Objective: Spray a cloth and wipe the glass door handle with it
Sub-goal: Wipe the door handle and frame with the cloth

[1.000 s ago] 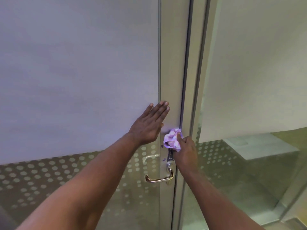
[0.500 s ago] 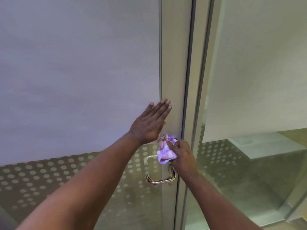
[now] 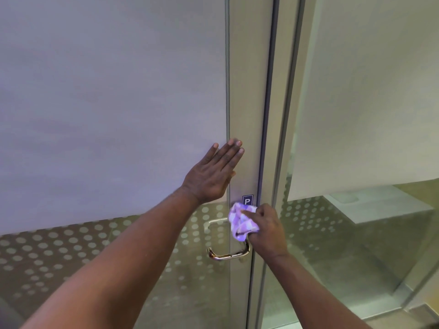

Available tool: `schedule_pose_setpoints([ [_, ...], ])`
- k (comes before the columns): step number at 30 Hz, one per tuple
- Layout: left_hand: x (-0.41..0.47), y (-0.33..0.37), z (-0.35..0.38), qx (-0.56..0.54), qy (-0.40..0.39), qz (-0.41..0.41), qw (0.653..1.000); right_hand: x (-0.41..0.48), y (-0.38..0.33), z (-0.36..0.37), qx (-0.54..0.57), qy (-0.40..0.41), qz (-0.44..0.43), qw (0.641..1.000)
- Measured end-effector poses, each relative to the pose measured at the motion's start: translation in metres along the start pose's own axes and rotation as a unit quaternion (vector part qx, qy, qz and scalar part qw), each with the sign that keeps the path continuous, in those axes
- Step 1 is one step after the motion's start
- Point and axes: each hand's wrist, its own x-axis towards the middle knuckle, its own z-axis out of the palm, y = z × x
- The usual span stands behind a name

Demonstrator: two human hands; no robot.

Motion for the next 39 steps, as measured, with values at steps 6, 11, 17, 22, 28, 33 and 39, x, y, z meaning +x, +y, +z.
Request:
schedule_pose_setpoints([
  [6, 0.0, 0.0, -0.003, 0.001, -0.008, 0.0, 1.0, 0.026, -0.009, -0.014, -0.046, 0.111, 0.0, 0.993],
  [11, 0.0, 0.0, -0.004, 0.001, -0.009, 0.0, 1.0, 0.009, -0.005, -0.008, -0.109, 0.06, 0.007, 0.992],
  [17, 0.0, -0.001, -0.003, -0.002, -0.015, -0.001, 1.0, -0.023, 0.013, 0.006, -0.157, -0.057, 0.056, 0.984],
  [22, 0.0, -0.001, -0.002, 0.001, -0.014, 0.003, 1.0, -0.039, 0.026, 0.019, -0.155, -0.158, 0.111, 0.969],
  [28, 0.0, 0.001, -0.003, 0.002, -0.009, 0.001, 1.0, -0.027, 0.011, 0.005, -0.035, -0.043, 0.121, 0.991],
  [33, 0.001, 0.001, -0.003, 0.001, -0.006, 0.0, 1.0, -0.006, -0.014, 0.006, -0.036, -0.03, 0.035, 0.998],
  [39, 0.0, -0.001, -0.001, -0.001, -0.01, 0.001, 1.0, -0.021, -0.003, 0.023, -0.136, -0.148, 0.019, 0.979],
])
